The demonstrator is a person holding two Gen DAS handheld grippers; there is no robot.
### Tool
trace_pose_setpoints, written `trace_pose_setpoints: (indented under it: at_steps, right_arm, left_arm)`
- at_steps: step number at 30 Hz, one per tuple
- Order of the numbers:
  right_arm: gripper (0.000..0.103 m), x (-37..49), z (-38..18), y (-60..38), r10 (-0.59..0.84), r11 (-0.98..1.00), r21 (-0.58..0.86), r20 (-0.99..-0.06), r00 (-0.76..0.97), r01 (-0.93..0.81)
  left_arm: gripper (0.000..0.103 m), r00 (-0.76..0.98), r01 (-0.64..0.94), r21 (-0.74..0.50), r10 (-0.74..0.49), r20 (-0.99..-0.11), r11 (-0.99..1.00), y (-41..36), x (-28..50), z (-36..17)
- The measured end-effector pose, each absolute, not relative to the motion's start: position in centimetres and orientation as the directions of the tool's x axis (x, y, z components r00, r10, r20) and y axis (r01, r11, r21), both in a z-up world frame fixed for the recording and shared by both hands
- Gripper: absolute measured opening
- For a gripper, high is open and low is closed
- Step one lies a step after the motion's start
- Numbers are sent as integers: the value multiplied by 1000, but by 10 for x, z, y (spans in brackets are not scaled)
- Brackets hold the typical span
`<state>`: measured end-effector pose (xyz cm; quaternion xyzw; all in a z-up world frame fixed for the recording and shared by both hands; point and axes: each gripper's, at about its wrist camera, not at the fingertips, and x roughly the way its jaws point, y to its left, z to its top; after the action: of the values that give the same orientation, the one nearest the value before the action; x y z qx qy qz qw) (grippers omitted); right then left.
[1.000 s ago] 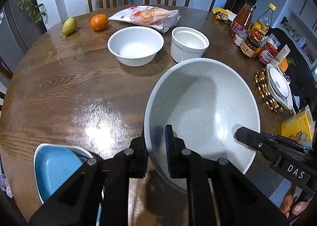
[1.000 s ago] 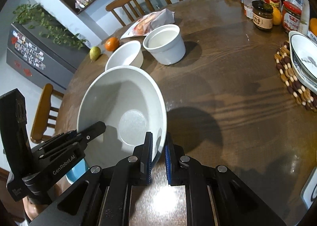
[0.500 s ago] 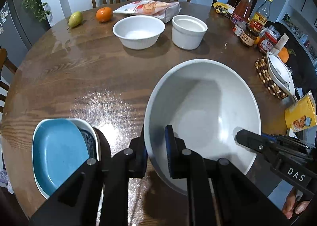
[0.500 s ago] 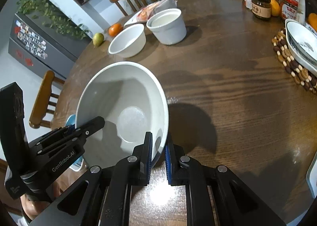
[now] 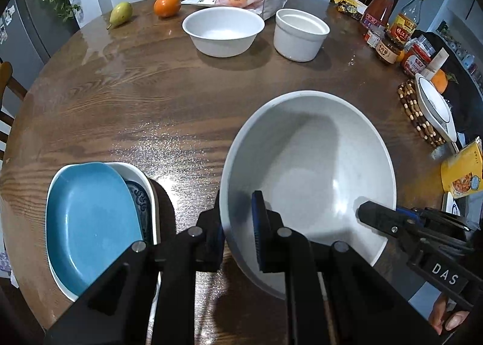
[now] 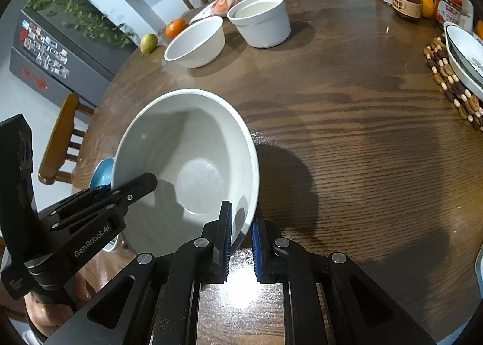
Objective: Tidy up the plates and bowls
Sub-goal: 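Lift the large white bowl with the left tool toward the plate stack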
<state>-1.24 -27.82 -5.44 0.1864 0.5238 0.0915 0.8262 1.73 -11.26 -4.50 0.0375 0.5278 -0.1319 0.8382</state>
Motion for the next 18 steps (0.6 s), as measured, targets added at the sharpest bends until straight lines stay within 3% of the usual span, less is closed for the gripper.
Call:
trace_pose_setpoints:
  at_steps: [18]
  right_arm:
    - [13, -9, -61, -266, 333, 926, 376, -853, 401, 31]
  left_arm:
    - [14, 385, 254, -76, -173, -906, 964, -107, 18, -51]
